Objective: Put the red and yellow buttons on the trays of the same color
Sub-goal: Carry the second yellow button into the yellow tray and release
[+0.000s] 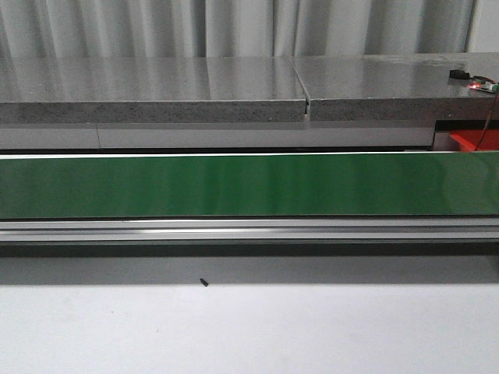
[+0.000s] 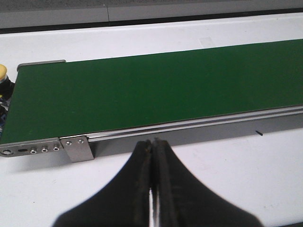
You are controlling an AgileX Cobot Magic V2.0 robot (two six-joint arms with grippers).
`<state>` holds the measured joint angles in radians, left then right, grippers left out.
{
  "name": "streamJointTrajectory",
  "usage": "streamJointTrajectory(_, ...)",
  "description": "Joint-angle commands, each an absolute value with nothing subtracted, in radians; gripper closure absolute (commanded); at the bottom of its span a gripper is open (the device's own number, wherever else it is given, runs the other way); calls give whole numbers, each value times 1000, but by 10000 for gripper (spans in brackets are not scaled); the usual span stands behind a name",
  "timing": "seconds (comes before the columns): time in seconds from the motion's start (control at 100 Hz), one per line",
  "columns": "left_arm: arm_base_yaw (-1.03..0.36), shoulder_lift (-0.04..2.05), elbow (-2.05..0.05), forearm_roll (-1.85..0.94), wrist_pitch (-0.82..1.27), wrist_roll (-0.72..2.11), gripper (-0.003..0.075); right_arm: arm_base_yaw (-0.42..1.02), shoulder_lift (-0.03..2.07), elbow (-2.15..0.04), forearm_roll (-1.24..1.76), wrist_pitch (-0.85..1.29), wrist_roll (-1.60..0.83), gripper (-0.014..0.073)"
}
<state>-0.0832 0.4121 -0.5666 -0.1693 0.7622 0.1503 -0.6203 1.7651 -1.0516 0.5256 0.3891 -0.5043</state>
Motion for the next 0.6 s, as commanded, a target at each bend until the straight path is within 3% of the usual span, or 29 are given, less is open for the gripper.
streamJointTrajectory(0.0, -93, 420, -593, -181, 687, 149, 739, -628, 1744, -1075, 549, 359, -505, 510)
streamJointTrajectory(0.11, -93, 420, -593, -181, 687, 149, 739, -628, 1747, -1075, 549, 357, -514, 427)
streamJointTrajectory(0.28, -93, 420, -593, -181, 687, 149, 739, -628, 1747, -1075, 555, 351, -525, 57)
streamJointTrajectory(0.33, -93, 420, -593, -181, 687, 149, 739, -628, 1746, -1075, 567, 366, -525, -17)
streamJointTrajectory(0.59, -93, 420, -593, -181, 687, 149, 739, -628, 1662, -1075, 565, 383, -558, 15)
